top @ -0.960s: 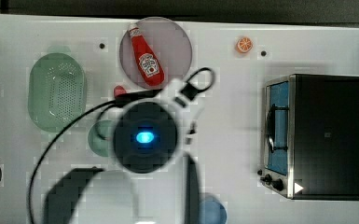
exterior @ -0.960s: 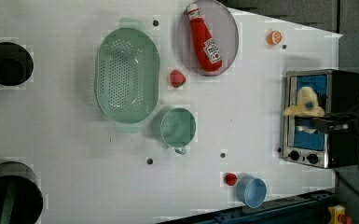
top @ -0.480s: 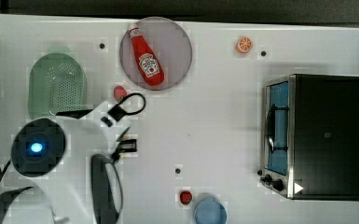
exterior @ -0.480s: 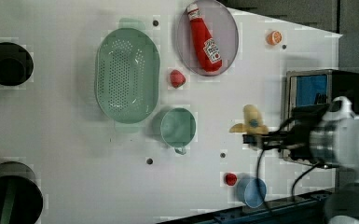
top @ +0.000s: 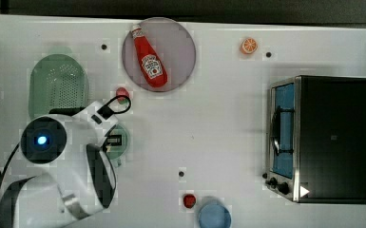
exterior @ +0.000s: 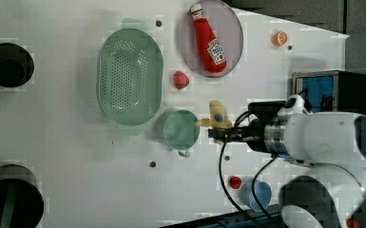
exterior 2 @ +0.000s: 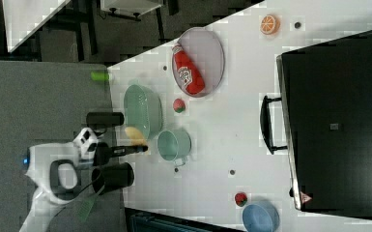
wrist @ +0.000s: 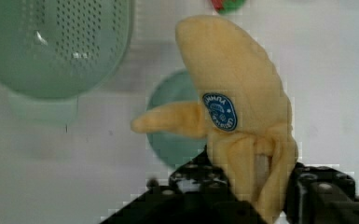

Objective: Pick Banana and place it in mug.

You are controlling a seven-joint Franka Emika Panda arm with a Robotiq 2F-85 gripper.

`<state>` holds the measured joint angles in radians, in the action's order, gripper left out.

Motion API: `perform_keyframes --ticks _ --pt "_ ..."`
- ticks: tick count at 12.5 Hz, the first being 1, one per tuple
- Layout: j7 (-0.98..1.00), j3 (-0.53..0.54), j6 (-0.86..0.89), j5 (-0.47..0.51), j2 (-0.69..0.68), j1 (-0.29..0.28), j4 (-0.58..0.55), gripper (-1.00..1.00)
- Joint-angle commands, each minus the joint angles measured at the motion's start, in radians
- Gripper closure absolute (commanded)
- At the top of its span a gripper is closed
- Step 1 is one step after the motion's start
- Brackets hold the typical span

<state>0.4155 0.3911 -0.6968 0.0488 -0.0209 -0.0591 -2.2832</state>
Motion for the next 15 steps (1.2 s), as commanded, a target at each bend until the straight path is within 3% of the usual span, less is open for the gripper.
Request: perform_keyframes --ticks 1,4,5,11,15 --pt "-0.074 0.016 -0.134 0.001 -0.043 0.013 -0.078 0.37" --pt "-0.081 0.02 -0.188 0.001 -0.11 0.013 -0.082 0.37" --pt "-0.09 0.02 -0.187 0.001 -0.125 0.013 -0.082 0.29" --pt "-0.092 0.023 -0.187 0.001 -0.113 0.012 -0.078 -0.99" --pt "-0.092 -0.026 -0.144 0.003 0.039 0.032 -0.075 -1.0"
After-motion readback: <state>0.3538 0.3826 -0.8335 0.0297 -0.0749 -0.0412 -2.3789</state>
